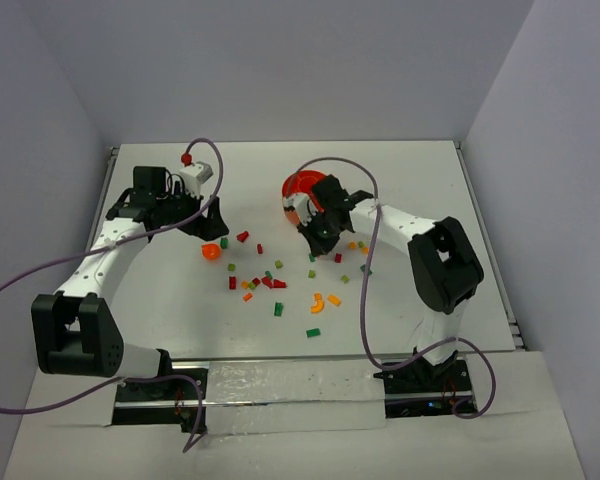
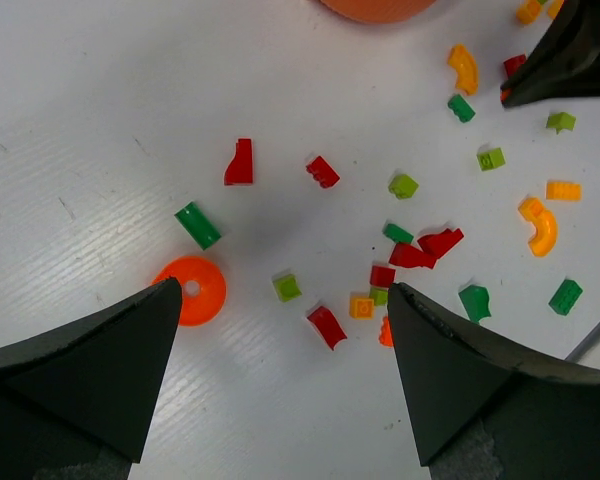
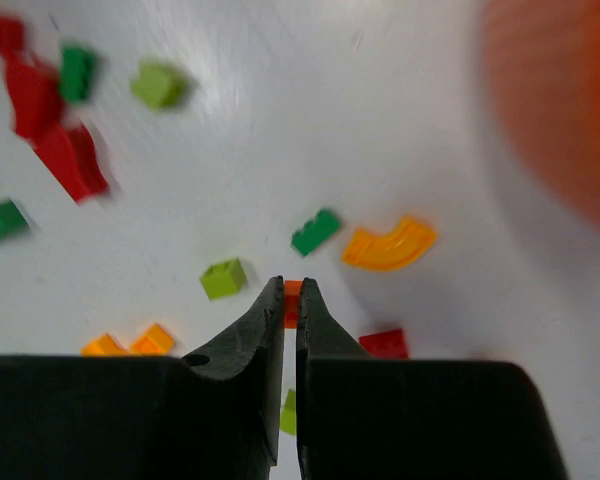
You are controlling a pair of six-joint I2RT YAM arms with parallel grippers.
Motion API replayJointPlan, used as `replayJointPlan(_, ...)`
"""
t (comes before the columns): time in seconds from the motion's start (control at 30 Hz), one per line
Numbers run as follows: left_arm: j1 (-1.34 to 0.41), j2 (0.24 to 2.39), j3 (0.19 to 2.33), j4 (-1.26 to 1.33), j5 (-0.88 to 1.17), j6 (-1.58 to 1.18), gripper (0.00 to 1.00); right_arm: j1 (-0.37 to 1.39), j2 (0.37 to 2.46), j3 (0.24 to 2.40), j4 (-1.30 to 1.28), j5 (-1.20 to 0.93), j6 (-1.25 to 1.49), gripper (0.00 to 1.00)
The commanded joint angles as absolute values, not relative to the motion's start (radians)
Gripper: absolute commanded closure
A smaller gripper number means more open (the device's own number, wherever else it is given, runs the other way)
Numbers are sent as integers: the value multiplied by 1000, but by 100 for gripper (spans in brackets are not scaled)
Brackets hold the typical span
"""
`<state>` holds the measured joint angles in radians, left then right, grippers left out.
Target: Sort the legos into containers by color
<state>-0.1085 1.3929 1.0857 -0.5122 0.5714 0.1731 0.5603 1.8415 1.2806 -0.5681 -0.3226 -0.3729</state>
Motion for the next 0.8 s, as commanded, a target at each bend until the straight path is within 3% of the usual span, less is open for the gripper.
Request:
replayJointPlan(0.0, -107, 1342, 1047, -517, 583, 258, 6, 534, 1752, 1479, -499, -334, -285, 100)
replayJointPlan(0.37, -114, 1255, 913, -567, 538, 390, 6, 461, 1960, 1842, -405, -178, -122, 100)
replayJointPlan(0.77, -166, 1253, 879, -603, 491, 423, 7, 453, 2031, 1861, -400, -166, -112, 100)
